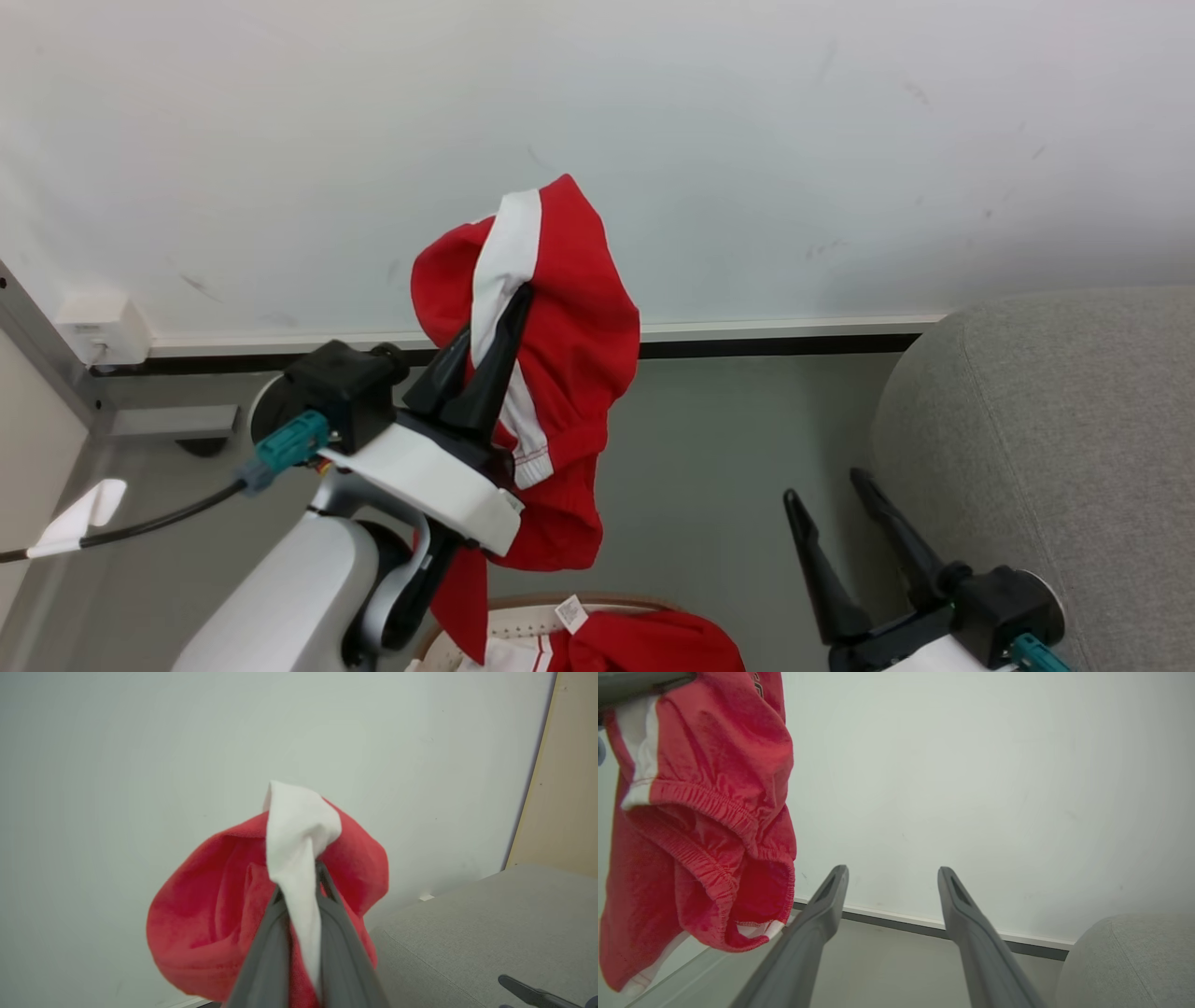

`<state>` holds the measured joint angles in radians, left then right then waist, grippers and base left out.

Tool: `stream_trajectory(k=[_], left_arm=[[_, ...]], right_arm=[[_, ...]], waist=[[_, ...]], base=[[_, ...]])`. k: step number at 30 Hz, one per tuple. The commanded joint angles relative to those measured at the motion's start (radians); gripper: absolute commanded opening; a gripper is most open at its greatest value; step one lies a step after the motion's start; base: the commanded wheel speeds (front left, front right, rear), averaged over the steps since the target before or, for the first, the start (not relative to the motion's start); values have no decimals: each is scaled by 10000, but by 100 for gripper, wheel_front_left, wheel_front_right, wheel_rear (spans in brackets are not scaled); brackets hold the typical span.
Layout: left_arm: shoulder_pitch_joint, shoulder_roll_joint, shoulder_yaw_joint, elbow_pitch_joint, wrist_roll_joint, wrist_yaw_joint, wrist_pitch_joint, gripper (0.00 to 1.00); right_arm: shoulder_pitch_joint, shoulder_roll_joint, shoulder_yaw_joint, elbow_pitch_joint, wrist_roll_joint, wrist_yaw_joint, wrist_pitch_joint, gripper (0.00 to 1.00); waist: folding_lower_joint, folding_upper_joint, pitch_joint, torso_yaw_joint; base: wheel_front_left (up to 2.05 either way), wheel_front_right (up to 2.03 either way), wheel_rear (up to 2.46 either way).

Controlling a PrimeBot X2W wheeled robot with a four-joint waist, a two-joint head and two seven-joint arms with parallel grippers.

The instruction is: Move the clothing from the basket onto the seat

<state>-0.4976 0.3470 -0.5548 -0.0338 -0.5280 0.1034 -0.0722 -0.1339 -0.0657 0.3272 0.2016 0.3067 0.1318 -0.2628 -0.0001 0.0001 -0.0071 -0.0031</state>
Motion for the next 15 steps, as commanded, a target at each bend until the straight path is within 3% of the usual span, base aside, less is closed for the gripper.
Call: stream_trajectory(k=[1,9,15], left_arm=[[87,-25,-2,38,-131,-25,-88,0],[104,-243,-365,191,-149,-205,-51,0],[102,-639,-885,399,-173,-415,-67,0]], right_arm=[[-173,-140,307,78,150,-21,-29,100],[-1034,-702,2664,282,622,-21,-17,100],[-1639,-693,3369,900,766,-21,-17,100]], waist=[[1,-1,-13,43],[1,-1,-104,428],[1,-1,-310,1030]], base=[[0,0,0],[0,0,0],[0,0,0]])
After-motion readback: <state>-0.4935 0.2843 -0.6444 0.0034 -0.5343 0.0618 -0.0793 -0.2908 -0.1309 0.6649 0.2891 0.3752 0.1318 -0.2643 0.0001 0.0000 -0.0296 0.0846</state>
